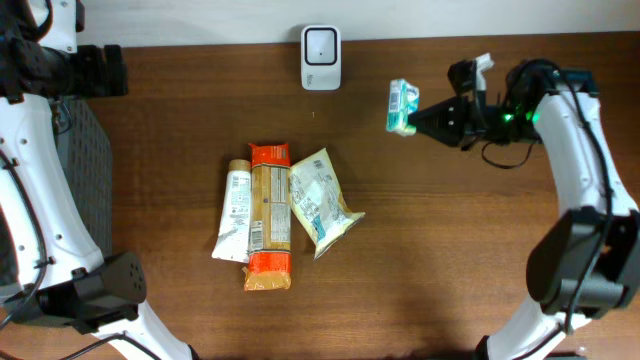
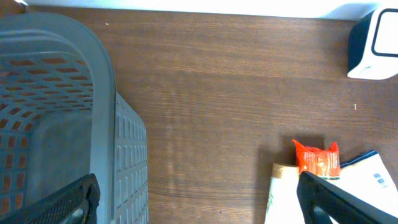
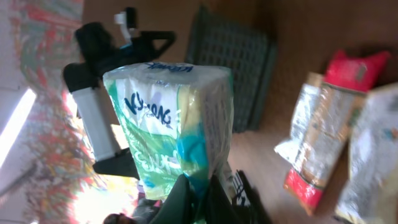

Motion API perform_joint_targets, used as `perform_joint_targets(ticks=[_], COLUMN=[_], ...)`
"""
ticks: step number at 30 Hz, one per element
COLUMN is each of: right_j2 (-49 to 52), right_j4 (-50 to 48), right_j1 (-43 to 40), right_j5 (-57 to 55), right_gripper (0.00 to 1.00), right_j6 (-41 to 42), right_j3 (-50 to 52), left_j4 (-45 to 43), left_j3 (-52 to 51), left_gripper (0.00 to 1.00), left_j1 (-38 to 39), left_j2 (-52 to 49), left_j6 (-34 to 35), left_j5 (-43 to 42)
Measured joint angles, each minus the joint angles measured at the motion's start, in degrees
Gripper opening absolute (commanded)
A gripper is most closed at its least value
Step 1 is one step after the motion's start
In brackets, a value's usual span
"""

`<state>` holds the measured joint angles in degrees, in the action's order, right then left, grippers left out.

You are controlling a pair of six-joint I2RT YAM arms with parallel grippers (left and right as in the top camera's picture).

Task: Scan the item barcode
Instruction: 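Regrasp the green-white box and lift it toward the scanner, then hold the box in front of the white scanner with the right gripper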

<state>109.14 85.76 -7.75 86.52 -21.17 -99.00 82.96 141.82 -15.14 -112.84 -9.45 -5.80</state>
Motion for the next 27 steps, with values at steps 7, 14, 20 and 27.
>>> perform_joint_targets(ticks=[7, 14, 20, 27], right_j2=[-6.7, -6.9, -6.4, 9.2], right_j4=[4.7, -9.7, -34.1, -54.9], right_j1=[0.0, 1.4, 18.4, 31.5], right_j5=[0.9, -7.2, -55.3, -104.8], right_gripper=[0.04, 0.04, 0.04, 0.04], right_j6=[0.2, 8.2, 29.1, 22.3], right_j3=[-14.3, -14.7, -14.7, -14.9], left_j4=[0.0, 0.0, 0.0, 0.0], left_j3=[0.0, 0.0, 0.0, 0.0], left_gripper=[0.99, 0.99, 0.99, 0.99], left_j1=[0.0, 0.0, 0.0, 0.0], left_j2=[0.0, 0.0, 0.0, 0.0], left_j6=[0.0, 0.0, 0.0, 0.0], left_j5=[0.0, 0.0, 0.0, 0.0])
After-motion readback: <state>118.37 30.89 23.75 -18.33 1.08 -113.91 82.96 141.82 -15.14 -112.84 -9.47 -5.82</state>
